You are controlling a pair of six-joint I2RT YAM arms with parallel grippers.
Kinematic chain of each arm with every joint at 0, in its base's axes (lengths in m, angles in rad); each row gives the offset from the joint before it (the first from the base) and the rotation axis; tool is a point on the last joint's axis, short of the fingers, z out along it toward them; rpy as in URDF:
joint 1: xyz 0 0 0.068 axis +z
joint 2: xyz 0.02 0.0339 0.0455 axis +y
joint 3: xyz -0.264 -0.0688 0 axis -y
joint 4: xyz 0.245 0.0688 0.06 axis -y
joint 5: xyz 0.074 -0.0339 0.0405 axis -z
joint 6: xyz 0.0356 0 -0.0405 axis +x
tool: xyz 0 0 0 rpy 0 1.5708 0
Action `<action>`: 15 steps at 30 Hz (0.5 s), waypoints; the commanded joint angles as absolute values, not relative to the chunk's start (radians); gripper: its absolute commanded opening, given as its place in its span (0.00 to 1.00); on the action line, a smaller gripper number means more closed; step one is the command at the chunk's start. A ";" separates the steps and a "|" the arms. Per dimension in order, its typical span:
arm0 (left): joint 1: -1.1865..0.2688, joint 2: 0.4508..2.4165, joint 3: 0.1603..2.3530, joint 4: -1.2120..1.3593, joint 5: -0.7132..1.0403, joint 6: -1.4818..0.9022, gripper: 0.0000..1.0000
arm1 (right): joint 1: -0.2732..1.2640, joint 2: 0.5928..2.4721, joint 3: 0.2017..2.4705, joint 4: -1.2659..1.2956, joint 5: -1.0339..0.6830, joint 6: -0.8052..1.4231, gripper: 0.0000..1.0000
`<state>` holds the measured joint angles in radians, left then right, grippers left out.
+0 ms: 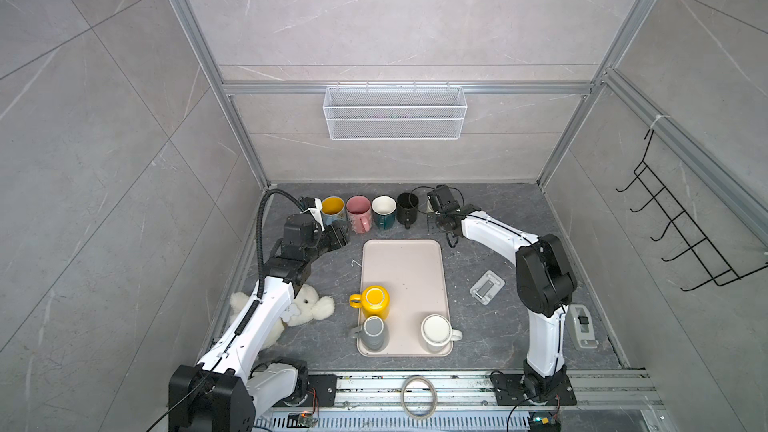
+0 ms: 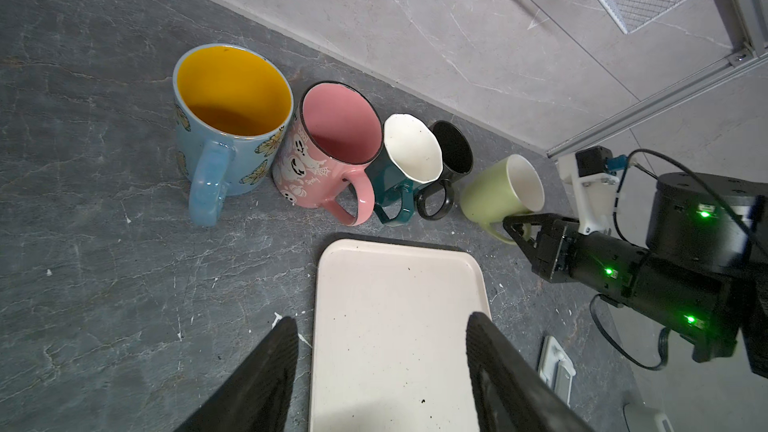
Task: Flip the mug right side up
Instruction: 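Lower the light green mug upright beside the black mug with the right gripper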
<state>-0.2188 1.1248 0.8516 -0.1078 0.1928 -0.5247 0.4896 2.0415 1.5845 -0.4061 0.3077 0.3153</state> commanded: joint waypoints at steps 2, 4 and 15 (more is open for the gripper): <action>-0.212 1.109 0.843 -0.068 0.214 -0.534 0.67 | 0.493 2.068 1.661 -0.297 0.322 0.322 0.00; -0.213 1.105 0.839 -0.064 0.215 -0.535 0.67 | 0.492 2.084 1.673 -0.295 0.328 0.319 0.00; -0.213 1.085 0.831 -0.072 0.209 -0.533 0.67 | 0.491 2.164 1.750 -0.331 0.332 0.322 0.00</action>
<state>-0.2180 1.1145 0.8280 -0.1032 0.1944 -0.5247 0.4896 2.1551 1.6989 -0.3763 0.3031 0.3149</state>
